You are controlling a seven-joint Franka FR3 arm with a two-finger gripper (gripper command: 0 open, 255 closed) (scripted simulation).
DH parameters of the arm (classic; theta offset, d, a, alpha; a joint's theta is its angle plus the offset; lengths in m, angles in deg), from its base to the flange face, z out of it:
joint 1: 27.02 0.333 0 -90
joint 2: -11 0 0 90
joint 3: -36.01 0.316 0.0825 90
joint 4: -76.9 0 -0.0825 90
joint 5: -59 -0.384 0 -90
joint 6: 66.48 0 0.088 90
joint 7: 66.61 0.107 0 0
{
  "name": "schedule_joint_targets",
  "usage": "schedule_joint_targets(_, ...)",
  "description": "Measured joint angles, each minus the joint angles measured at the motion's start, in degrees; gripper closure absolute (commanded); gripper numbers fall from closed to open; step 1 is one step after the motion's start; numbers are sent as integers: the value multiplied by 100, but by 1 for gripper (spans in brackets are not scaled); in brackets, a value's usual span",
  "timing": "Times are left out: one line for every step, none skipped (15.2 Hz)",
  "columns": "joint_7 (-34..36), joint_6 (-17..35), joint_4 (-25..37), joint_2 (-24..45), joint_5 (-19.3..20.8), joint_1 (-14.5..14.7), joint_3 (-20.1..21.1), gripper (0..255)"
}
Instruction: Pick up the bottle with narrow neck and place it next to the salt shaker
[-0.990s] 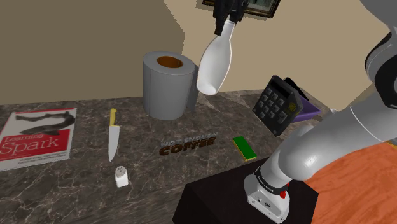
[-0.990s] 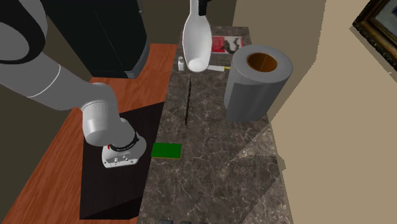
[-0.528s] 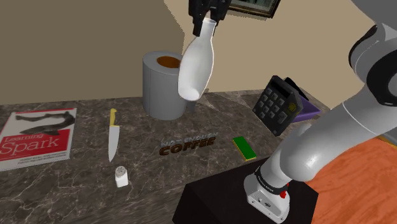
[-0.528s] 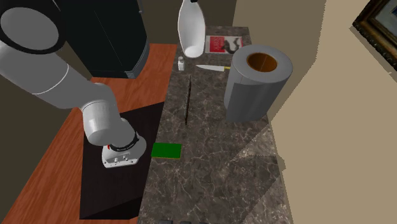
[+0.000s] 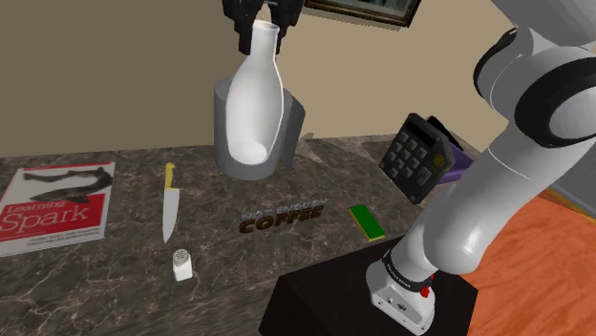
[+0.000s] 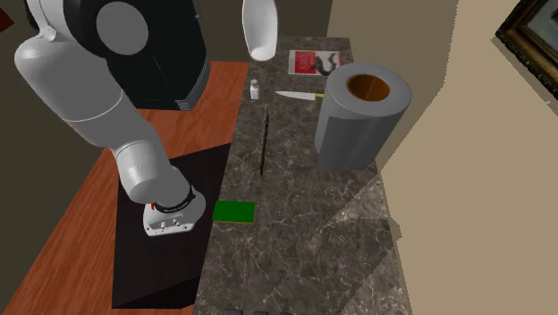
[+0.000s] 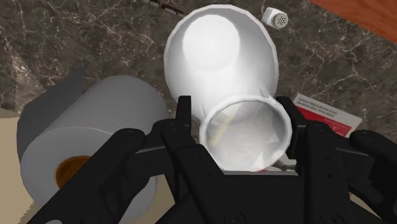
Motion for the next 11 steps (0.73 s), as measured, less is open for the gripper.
schedule_joint_targets(153, -31, 204, 183, 76, 92, 88, 255)
schedule_joint_targets(349, -136, 552, 442, 191, 227, 200, 255)
schedule_joint_targets(531, -210, 842, 675, 305, 367, 293, 255)
schedule_joint_targets(659, -272, 1093, 881, 410, 489, 356, 255)
schedule_joint_targets(848, -393, 1531, 1222, 597, 714, 445, 255)
schedule_joint_targets(974, -459, 1760, 1404, 690, 848, 486, 255)
schedule_joint_targets(1006, -340, 1584, 1352, 659, 835, 491, 255)
schedule_joint_targets(1022, -247, 1499, 1356, 657, 839, 494, 255)
schedule_joint_targets(1016, -113, 1279, 1264, 608, 796, 490, 255)
schedule_joint_targets(1000, 9, 1077, 1175, 560, 752, 484, 255)
schedule_joint_targets(979, 132, 859, 1071, 507, 705, 475, 255)
